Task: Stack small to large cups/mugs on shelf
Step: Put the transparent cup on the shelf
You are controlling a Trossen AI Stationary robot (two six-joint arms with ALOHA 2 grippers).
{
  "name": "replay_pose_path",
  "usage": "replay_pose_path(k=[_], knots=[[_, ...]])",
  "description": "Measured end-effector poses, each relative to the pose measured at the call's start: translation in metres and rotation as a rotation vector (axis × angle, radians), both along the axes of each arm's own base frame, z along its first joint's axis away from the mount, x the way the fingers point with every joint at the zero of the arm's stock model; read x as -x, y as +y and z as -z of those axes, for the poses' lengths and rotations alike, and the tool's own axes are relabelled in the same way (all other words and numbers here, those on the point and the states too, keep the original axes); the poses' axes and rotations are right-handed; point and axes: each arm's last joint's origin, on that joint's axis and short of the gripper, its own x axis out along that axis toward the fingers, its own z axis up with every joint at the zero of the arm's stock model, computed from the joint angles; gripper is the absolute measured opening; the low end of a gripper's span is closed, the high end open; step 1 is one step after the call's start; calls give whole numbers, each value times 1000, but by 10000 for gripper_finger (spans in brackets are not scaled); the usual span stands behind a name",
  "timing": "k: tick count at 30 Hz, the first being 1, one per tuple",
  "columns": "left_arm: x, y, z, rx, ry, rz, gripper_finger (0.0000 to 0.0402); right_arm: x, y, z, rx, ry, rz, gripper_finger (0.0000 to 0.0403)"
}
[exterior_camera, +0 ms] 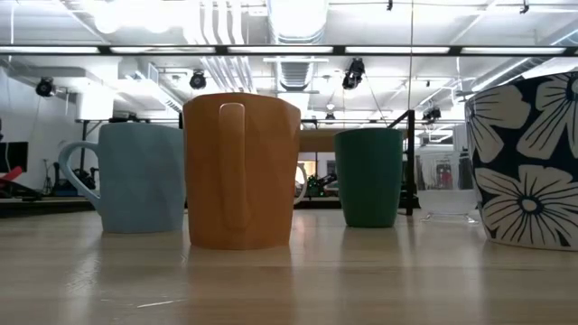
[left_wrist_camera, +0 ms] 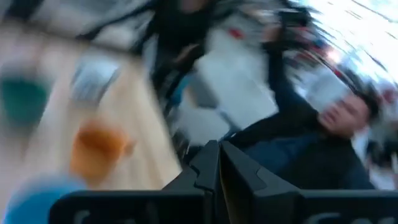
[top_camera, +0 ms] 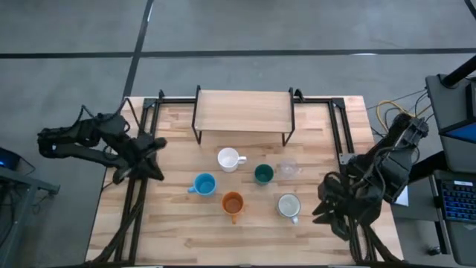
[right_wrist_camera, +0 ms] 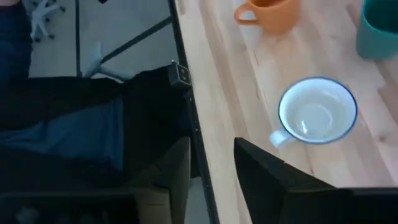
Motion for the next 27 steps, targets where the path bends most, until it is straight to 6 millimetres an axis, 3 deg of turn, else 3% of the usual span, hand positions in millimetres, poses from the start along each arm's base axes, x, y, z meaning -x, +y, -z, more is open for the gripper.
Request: replay_pose_path(k=[6,10,20,27], knots=[[-15,-9,-22,-235,-522,211,5,-8,6,-7,60,-33,-25,132],[-25,-10,-27,-363,-699,211,37,-7,3,-12,110,-38,5,134],[-56,-12,-41,-365,-742,145,174,-5,-4,-29,145,-97,54,170],[-80,-15,-53,-200,-571,109,238,-6,-5,-35,175,-120,33,191]])
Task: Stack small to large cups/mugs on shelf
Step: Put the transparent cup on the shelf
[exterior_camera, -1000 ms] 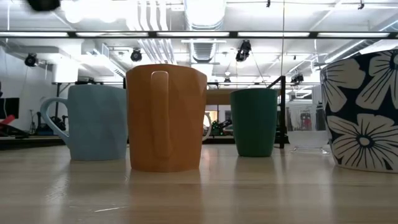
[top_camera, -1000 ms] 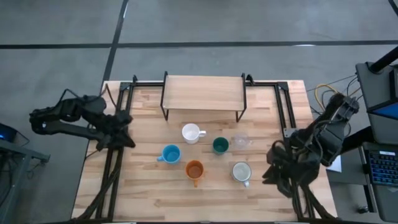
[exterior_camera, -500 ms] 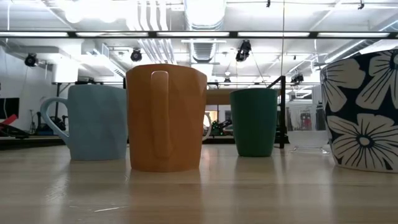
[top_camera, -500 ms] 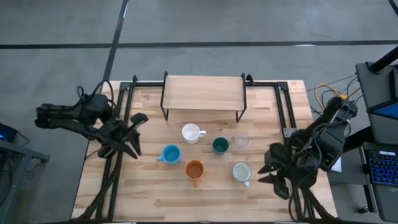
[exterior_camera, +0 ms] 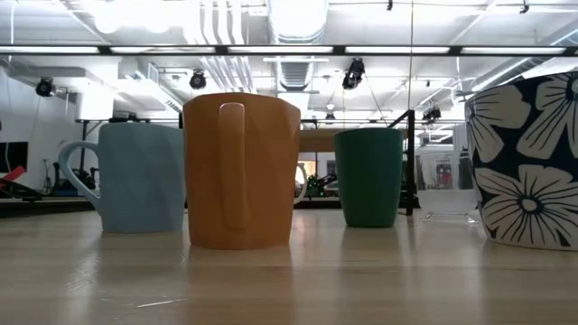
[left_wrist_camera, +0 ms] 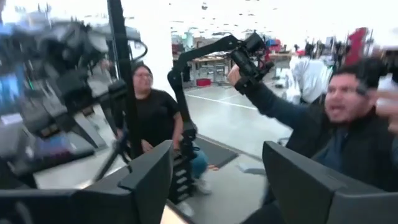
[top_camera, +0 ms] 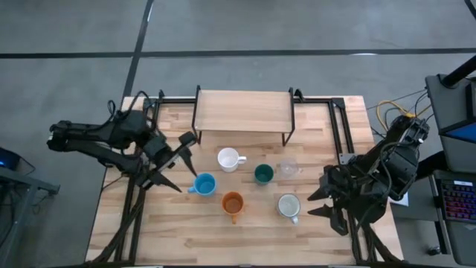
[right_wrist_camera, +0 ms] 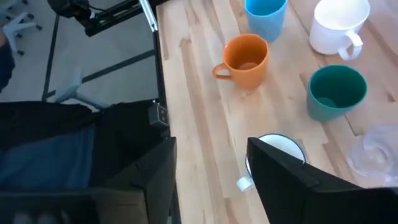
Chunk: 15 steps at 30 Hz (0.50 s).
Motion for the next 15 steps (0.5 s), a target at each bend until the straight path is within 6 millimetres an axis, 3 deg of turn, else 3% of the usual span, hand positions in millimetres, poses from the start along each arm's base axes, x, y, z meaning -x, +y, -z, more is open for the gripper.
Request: replay_pose_path(k=[3,5,8,10,11,13,15], knots=[[-8,-1,-2,-43,35,-6,243,-2,-1,1,39,-8,-10,185],[-11,1,1,-164,82,-126,233,-3,-8,4,123,1,5,173],[-15,12,8,-319,297,-659,189,7,-36,14,270,147,298,134],[-15,23,8,-271,423,-1069,145,1,-48,18,193,89,529,95],[-14,26,8,-238,466,-1201,120,2,-56,18,178,42,534,73],[-10,28,0,-216,484,-1248,67,1,-60,7,124,-64,494,31],[-4,25,-8,-209,484,-1162,21,6,-71,3,164,-91,529,17]])
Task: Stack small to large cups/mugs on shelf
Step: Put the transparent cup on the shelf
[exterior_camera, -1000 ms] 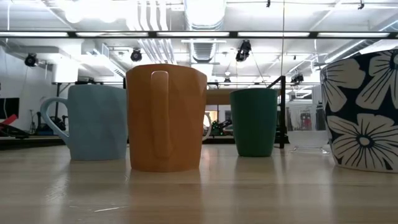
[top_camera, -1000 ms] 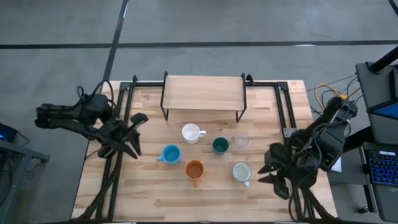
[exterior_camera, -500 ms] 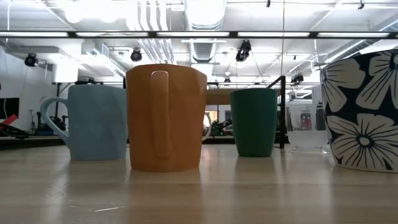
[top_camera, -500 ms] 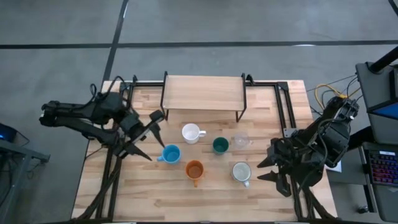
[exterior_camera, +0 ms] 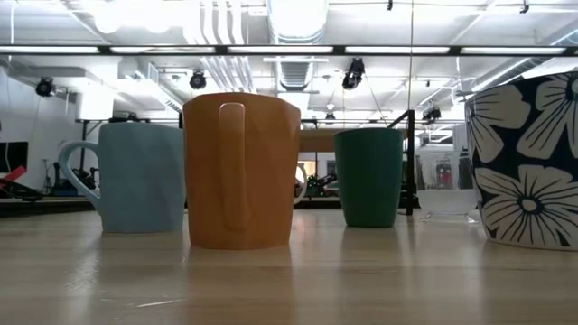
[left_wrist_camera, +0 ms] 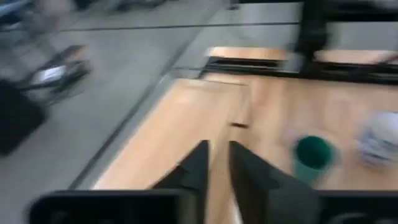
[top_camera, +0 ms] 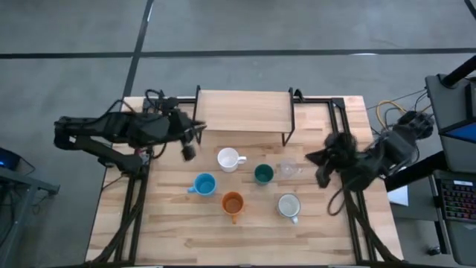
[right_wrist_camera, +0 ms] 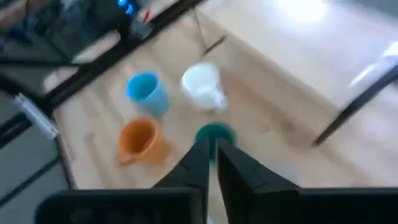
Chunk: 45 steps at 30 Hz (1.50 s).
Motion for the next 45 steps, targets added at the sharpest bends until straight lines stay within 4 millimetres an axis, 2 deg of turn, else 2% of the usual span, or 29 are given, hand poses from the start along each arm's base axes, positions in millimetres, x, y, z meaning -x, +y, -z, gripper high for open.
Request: replay_pose_path(k=[3,9,15,20,26,30,35,39,45], knots=[[6,-7,-9,69,-51,98,13,5,-5,-2,-21,1,40,14],[15,-12,-5,88,-40,74,17,3,1,9,-65,135,-19,13],[18,-13,17,155,129,31,18,-12,18,46,-55,384,-143,13],[20,-12,39,186,234,-44,18,-16,25,84,-51,573,-185,13],[29,-10,57,198,310,-85,23,-6,22,113,-167,723,-73,13],[37,-8,64,192,329,-88,41,3,16,129,-146,829,2,13],[47,-6,70,194,328,-85,66,8,11,147,-132,909,-48,16],[53,-5,71,215,324,-65,84,6,9,154,-160,897,-160,50],[55,-6,77,251,354,-20,109,3,-4,148,-64,874,-240,142]])
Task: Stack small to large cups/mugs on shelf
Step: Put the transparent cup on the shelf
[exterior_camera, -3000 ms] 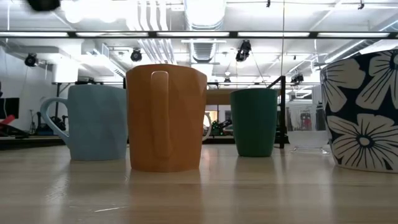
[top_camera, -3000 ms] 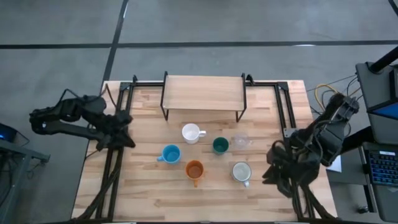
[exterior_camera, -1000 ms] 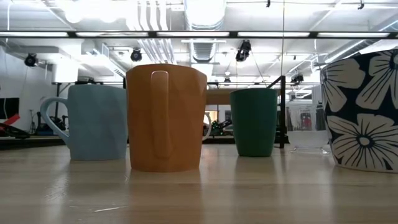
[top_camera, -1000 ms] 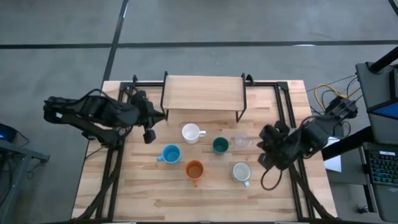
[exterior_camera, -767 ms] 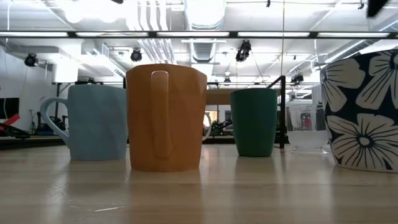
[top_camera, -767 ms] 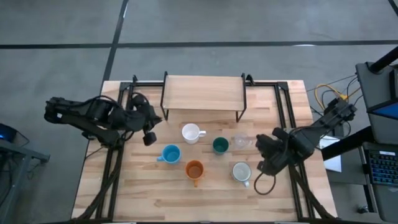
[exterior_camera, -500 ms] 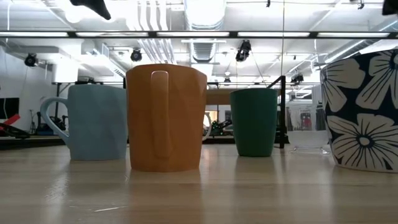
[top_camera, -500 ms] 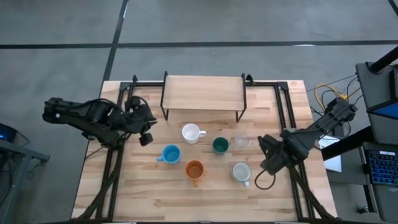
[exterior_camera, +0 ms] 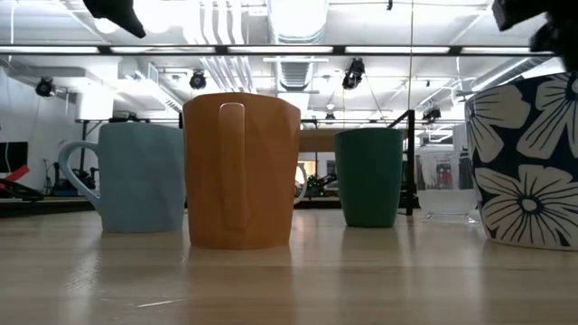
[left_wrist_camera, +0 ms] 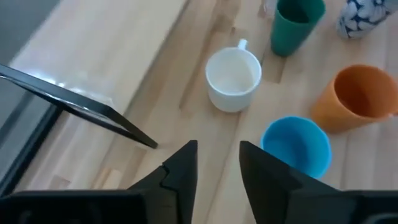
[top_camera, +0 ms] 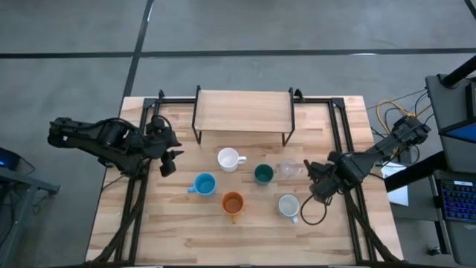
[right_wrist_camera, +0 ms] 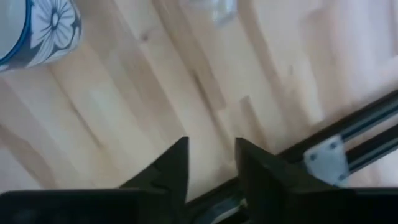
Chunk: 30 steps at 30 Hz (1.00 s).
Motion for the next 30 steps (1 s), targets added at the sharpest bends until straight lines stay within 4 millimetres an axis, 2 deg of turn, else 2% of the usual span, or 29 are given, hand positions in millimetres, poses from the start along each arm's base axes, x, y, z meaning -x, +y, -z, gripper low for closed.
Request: replay_pose_path(k=[3,7,12,15,18,21,25,30], knots=[[-1,-2,13,36,52,31,119,-3,-8,-7,61,-24,-54,185],[-1,-3,37,52,135,41,125,-8,-25,-13,181,-38,-79,219],[-1,-2,64,43,195,-24,125,-15,-60,-11,223,15,-31,230],[-2,-2,74,38,201,-40,125,-18,-81,-7,233,53,-2,231],[-1,-2,76,48,196,-61,125,-23,-93,-4,195,50,-39,236],[1,-1,73,46,177,-66,125,-29,-97,-6,105,-40,-68,245],[3,1,67,29,111,-81,125,-38,-92,-12,-61,-184,-105,253],[3,2,64,-27,68,-74,125,-37,-84,-8,-125,-191,-127,253]])
